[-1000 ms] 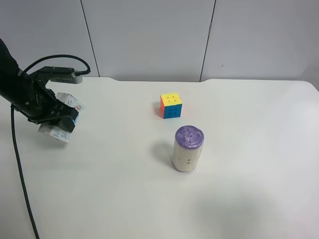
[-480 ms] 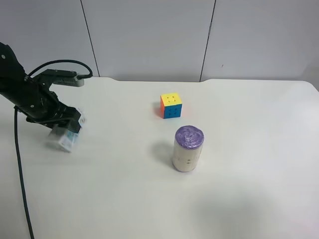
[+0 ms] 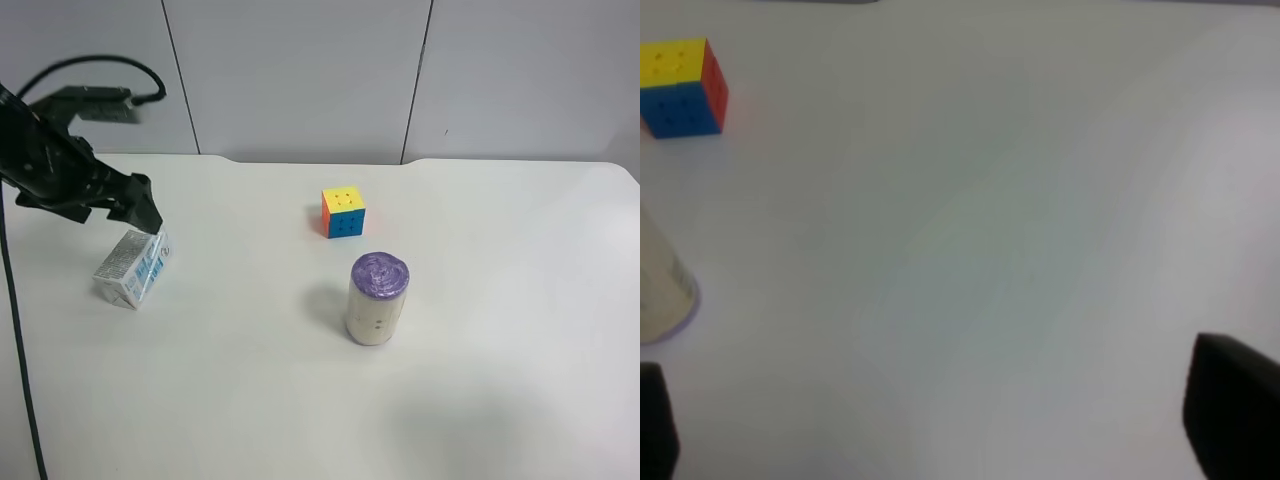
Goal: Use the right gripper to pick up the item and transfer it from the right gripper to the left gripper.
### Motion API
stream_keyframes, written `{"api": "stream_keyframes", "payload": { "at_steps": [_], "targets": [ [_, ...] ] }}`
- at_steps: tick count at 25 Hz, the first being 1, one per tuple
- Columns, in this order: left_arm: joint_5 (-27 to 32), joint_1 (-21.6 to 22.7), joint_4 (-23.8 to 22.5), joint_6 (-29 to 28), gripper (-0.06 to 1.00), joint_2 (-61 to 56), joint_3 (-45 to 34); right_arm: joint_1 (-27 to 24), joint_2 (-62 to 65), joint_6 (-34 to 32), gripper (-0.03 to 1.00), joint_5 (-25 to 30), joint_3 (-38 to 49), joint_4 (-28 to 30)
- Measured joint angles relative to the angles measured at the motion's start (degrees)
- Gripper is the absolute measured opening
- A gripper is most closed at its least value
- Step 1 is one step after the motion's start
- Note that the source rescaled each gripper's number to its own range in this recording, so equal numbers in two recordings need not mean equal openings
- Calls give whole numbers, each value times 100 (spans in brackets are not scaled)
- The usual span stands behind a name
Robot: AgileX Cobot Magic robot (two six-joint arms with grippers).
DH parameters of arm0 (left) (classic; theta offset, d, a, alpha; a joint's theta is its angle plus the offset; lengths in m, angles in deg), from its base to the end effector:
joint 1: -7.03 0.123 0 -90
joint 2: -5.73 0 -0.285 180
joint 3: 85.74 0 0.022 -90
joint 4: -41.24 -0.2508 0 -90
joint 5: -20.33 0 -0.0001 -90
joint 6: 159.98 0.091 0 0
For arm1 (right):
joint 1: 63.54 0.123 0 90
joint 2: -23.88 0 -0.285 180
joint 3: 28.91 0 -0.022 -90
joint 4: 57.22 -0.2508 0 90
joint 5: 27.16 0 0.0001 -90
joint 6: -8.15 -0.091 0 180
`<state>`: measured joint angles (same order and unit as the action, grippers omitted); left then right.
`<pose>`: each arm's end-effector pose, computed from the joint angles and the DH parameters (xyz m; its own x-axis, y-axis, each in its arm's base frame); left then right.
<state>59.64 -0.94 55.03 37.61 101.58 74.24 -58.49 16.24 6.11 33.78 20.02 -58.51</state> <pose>0.2983 -0.0557 0.2357 -0.8625 0.2396 -0.4458 0.3066 0.9481 -0.0837 -0.0048 0.0014 0.2753 -0.4644 0.0057 -0.8856 -0.0839 0.9952 0.0503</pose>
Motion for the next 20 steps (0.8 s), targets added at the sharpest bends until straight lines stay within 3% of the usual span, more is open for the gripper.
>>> {"api": "stream_keyframes", "payload": {
  "at_steps": [8, 15, 20],
  "targets": [
    [1843, 0, -136, -273, 99, -2122, 140, 0, 0, 0, 100, 0, 0, 0],
    [2579, 0, -789, -842, 99, -3797, 56, 0, 0, 0, 100, 0, 0, 0],
    [2866, 0, -991, -1168, 100, -5139, -643, 0, 0, 0, 100, 0, 0, 0]
  ]
}}
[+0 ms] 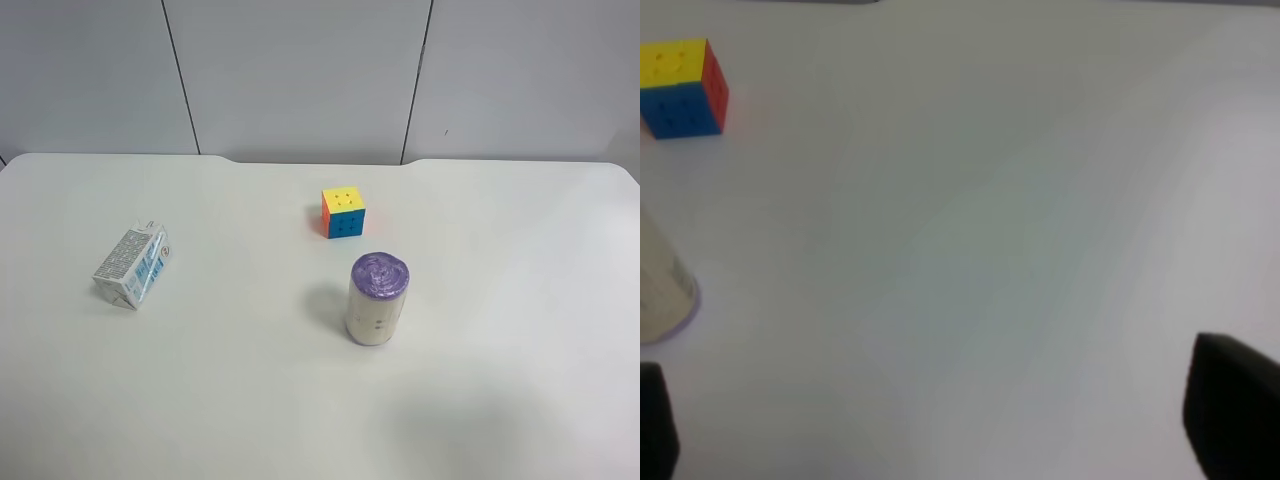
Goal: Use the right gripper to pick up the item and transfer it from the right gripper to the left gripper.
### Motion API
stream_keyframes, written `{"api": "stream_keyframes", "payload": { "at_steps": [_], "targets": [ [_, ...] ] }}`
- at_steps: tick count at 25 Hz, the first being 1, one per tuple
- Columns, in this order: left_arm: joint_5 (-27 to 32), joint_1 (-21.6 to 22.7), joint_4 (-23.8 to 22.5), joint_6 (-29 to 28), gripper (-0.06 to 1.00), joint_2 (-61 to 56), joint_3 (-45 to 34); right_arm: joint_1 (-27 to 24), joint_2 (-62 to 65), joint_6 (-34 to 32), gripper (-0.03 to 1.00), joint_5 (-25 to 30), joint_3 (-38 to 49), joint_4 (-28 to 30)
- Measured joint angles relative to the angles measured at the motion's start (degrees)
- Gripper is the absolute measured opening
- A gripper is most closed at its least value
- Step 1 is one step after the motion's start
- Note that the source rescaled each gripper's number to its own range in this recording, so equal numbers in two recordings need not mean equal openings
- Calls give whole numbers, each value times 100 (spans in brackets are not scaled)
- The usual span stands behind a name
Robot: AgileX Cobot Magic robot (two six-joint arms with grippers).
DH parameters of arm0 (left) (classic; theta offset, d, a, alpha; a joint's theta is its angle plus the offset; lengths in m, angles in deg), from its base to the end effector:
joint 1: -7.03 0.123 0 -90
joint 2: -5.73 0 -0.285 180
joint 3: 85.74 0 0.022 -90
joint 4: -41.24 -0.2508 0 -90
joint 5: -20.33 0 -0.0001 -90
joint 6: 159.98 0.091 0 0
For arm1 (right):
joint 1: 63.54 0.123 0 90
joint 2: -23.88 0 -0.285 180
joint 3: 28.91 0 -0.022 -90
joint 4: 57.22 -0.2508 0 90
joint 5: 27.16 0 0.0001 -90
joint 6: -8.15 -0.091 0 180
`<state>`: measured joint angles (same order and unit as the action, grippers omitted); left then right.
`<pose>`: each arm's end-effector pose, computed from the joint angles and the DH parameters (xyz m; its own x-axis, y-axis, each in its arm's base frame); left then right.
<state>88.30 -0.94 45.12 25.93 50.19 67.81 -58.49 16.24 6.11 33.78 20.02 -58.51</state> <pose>0.0845 -0.0176 0.3570 -0.7294 0.1804 -0.6599 0.2366 0.9716 0.0040 -0.0048 0.0014 0.2753 -0.4644 0.0057 -0.8856 -0.0839 0.9952 0.0503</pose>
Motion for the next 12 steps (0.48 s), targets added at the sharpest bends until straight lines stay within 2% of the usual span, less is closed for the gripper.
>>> {"api": "stream_keyframes", "payload": {
  "at_steps": [5, 12],
  "targets": [
    [56, 0, -28, -268, 100, -1537, -903, 0, 0, 0, 100, 0, 0, 0],
    [68, 0, -28, -317, 100, -3254, -1817, 0, 0, 0, 100, 0, 0, 0]
  ]
}}
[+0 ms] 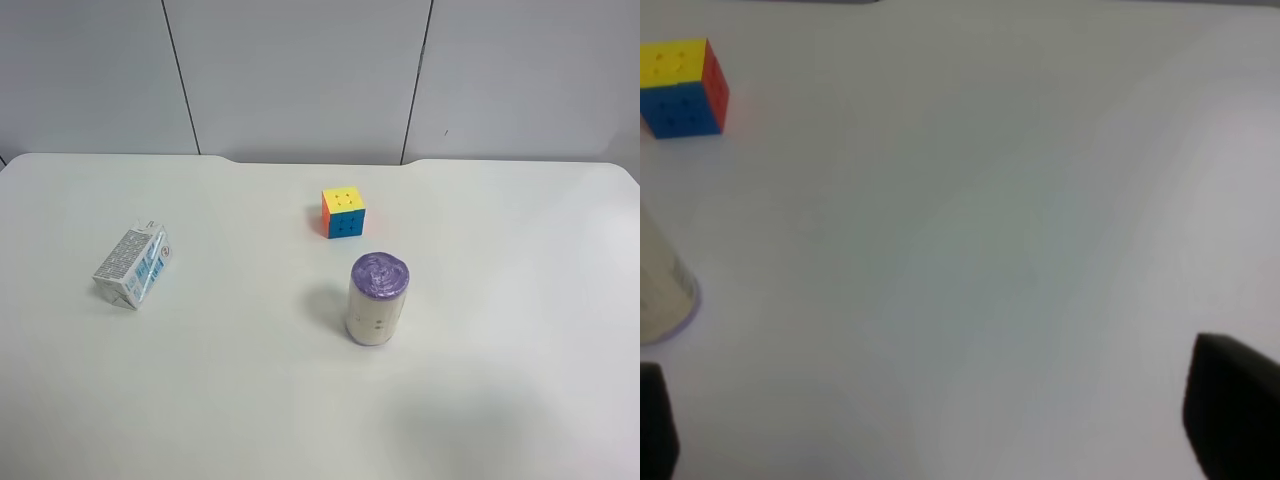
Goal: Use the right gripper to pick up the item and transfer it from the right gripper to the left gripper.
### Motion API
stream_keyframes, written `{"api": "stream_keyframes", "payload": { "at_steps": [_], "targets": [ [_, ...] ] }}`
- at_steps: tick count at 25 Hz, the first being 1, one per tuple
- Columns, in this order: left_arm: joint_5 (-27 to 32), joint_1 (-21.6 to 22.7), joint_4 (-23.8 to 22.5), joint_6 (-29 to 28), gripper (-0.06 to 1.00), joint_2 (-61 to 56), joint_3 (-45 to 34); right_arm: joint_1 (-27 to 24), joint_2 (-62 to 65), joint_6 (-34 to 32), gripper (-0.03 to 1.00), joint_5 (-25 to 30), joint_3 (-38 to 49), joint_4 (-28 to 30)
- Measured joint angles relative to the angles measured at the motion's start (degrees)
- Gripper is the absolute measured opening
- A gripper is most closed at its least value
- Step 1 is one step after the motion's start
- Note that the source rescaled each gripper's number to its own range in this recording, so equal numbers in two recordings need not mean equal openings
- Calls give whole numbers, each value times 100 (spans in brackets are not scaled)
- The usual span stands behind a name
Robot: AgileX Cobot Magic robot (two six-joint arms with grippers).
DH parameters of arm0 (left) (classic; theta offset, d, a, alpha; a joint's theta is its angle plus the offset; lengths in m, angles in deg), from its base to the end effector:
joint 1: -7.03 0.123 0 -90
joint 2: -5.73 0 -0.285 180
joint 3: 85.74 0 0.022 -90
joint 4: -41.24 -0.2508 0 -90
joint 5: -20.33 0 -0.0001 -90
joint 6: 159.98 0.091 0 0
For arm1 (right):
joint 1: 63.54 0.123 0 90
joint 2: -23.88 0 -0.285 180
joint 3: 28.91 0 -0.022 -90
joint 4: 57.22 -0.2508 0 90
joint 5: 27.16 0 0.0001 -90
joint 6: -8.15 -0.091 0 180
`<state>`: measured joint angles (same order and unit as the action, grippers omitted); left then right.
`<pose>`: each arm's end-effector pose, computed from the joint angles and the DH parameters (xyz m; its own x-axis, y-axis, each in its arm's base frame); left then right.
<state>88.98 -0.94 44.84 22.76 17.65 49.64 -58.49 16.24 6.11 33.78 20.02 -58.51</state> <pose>-0.0082 -0.0042 0.2861 -0.5654 0.1043 -0.8182 0.1999 0.9797 -0.0133 -0.0048 0.0014 0.2753 -0.4644 0.0057 -0.8856 -0.0839 0.9952 0.0503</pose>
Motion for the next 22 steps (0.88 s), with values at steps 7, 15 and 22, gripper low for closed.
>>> {"api": "stream_keyframes", "payload": {
  "at_steps": [7, 15, 22],
  "targets": [
    [-187, 0, -12, -29, 100, -426, -126, 0, 0, 0, 100, 0, 0, 0],
    [-773, 0, -6, -12, 100, -426, -361, 0, 0, 0, 100, 0, 0, 0],
    [-778, 0, -18, -2, 100, -426, -361, 0, 0, 0, 100, 0, 0, 0]
  ]
}}
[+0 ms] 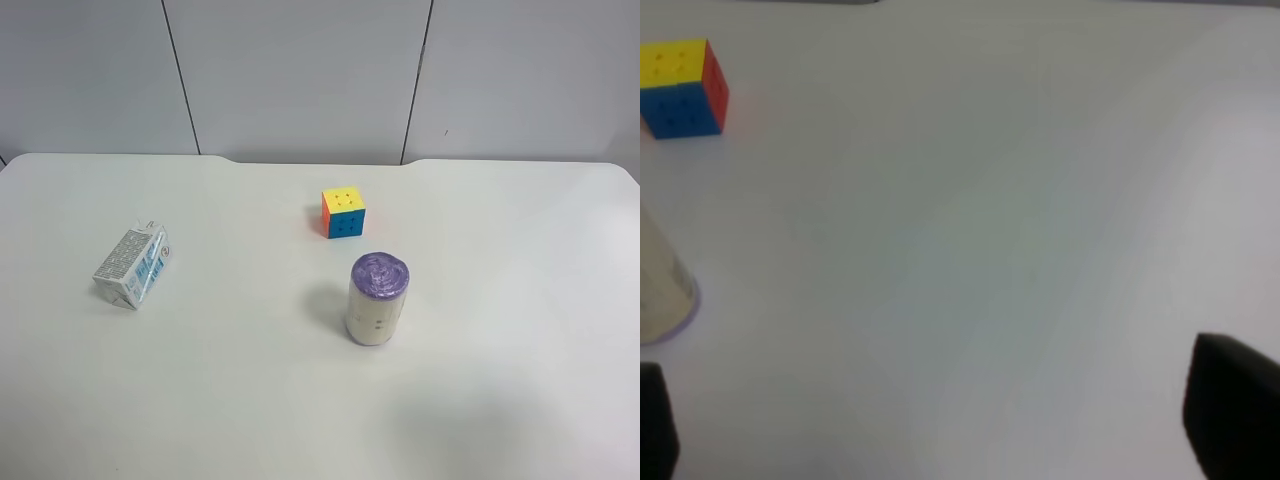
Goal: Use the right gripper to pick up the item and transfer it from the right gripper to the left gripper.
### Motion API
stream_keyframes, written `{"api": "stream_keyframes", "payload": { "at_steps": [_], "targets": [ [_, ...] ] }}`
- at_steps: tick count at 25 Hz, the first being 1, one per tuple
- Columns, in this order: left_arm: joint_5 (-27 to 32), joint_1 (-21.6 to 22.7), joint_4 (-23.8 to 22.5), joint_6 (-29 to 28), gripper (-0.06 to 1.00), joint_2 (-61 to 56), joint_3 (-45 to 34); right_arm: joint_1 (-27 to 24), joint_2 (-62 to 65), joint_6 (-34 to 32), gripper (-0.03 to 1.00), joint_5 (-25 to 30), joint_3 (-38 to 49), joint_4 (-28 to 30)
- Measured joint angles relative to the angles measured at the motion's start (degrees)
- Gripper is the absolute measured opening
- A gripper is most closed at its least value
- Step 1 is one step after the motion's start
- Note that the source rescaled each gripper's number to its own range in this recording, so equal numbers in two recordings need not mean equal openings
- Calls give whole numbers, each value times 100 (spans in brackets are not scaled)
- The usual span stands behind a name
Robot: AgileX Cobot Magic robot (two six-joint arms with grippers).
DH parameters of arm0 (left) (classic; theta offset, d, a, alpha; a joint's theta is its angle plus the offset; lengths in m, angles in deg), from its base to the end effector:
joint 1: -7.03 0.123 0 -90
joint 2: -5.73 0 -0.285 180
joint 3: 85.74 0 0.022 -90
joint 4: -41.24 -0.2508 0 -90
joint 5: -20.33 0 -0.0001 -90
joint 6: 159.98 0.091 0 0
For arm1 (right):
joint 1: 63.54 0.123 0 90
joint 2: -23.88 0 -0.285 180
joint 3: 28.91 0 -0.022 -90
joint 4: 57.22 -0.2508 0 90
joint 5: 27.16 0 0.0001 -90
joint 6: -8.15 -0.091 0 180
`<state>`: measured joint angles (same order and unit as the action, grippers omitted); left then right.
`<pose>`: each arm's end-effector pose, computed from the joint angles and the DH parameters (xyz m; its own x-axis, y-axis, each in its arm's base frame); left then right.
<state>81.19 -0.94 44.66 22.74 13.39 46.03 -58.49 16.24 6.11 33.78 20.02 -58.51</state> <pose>-0.0066 -0.0039 0.2789 -0.4416 0.0804 -0.8936 0.1927 0.9812 -0.0070 -0.0048 0.0014 0.2753 -0.4644 0.0057 -0.8856 -0.0839 0.9952 0.0503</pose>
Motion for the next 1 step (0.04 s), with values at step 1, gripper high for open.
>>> {"api": "stream_keyframes", "payload": {
  "at_steps": [1],
  "targets": [
    [0, 0, 0, -1, 100, 0, 0, 0, 0, 0, 100, 0, 0, 0]
  ]
}}
